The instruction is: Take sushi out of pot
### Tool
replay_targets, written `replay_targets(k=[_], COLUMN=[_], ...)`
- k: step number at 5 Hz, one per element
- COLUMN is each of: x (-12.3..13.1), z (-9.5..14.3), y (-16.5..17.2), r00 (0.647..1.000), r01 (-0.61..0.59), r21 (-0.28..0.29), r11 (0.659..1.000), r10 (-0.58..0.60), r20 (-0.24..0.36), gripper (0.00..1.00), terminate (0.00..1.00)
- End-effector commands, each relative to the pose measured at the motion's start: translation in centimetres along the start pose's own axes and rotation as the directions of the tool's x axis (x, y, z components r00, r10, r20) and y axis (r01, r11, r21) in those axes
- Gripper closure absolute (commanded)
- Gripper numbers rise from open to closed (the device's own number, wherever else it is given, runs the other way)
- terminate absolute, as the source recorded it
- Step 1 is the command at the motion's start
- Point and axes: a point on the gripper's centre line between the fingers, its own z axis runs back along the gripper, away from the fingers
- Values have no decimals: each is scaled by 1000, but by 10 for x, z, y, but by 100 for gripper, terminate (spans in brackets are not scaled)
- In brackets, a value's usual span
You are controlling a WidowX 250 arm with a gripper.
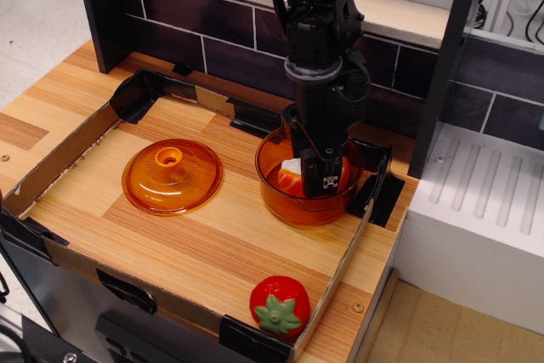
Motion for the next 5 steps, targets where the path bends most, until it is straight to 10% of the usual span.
replay_targets(k=[1, 2, 3, 5], x=[-3, -14, -36, -87], z=[54, 93, 101, 70], y=[13, 14, 6, -2], r00=[986, 963, 977, 986], r01=[-74, -124, -76, 139], r21=[125, 169, 134, -9], r11=[989, 978, 988, 990], r10=[54, 78, 47, -139], r20=[158, 257, 206, -89], gripper=[100, 100, 100, 100], terminate=[0, 0, 0, 0])
